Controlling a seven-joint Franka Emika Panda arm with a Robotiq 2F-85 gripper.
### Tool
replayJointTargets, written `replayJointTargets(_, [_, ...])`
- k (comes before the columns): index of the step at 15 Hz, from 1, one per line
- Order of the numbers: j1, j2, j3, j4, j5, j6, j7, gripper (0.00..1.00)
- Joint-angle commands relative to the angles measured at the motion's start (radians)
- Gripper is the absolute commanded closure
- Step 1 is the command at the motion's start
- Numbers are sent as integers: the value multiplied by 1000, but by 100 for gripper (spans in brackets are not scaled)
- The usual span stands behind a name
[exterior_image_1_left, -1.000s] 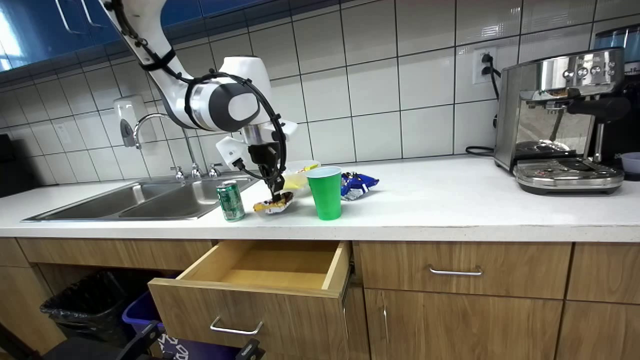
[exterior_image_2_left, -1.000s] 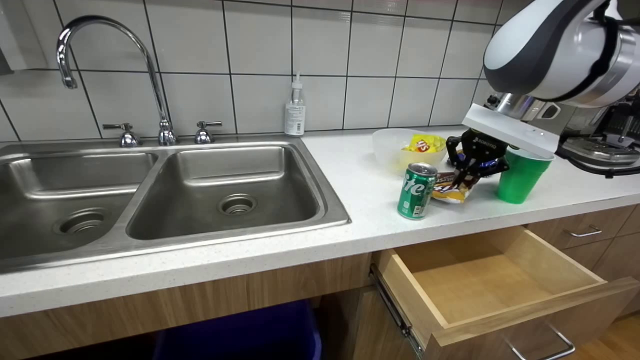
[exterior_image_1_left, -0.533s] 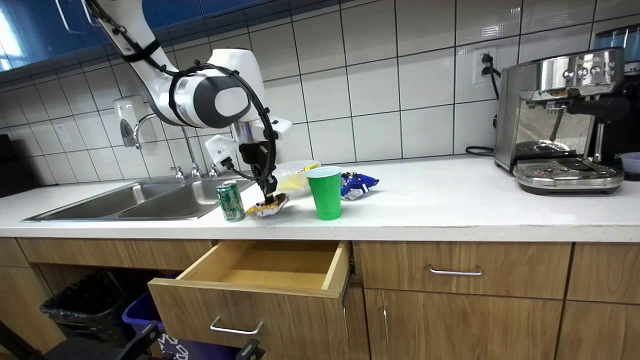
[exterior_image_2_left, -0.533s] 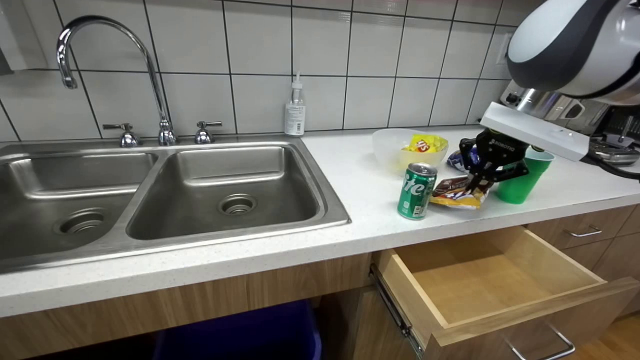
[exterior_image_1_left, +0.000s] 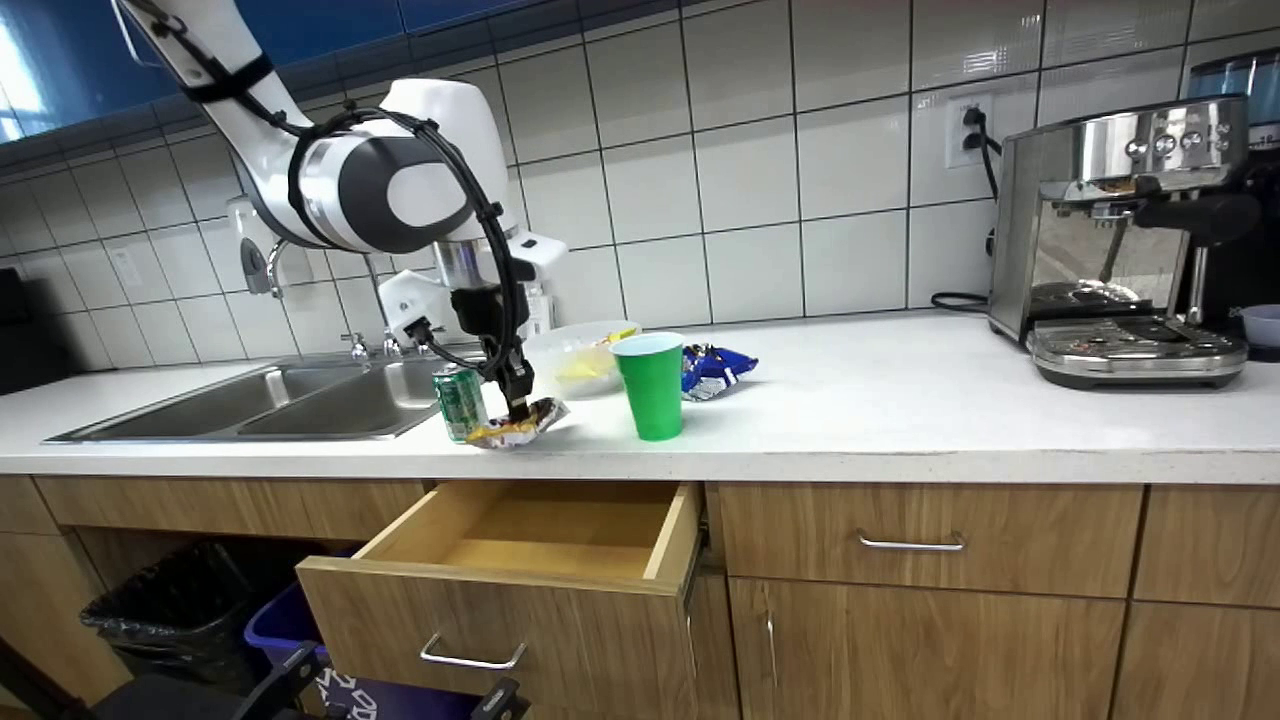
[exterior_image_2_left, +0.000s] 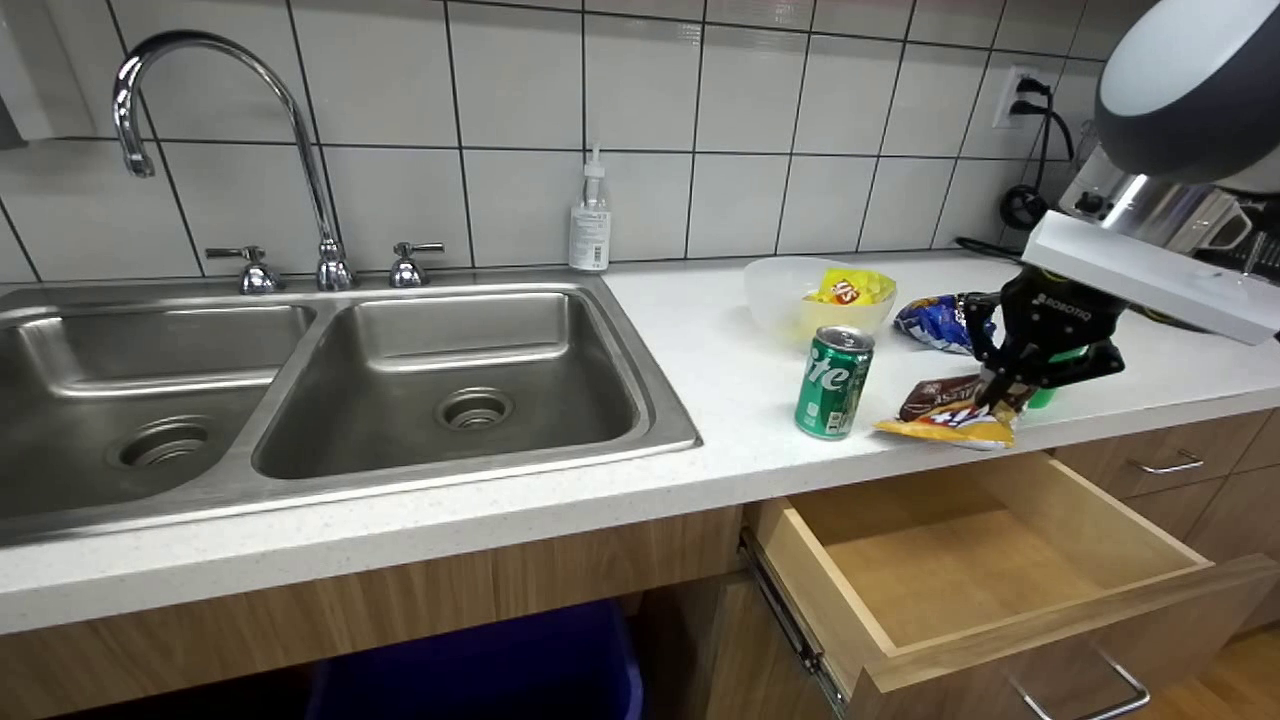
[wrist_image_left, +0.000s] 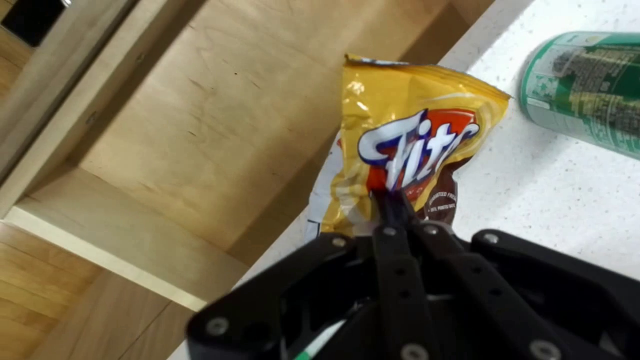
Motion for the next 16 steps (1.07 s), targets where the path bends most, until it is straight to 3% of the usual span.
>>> replayJointTargets(1, [-20,-95,19,-90,-9,-15,-21,100])
replayJointTargets(7, [-12,-129,38,-158,6,-32,-49,100])
replayJointTargets(16, [2,-3,73,-118,17,-28,-57,100])
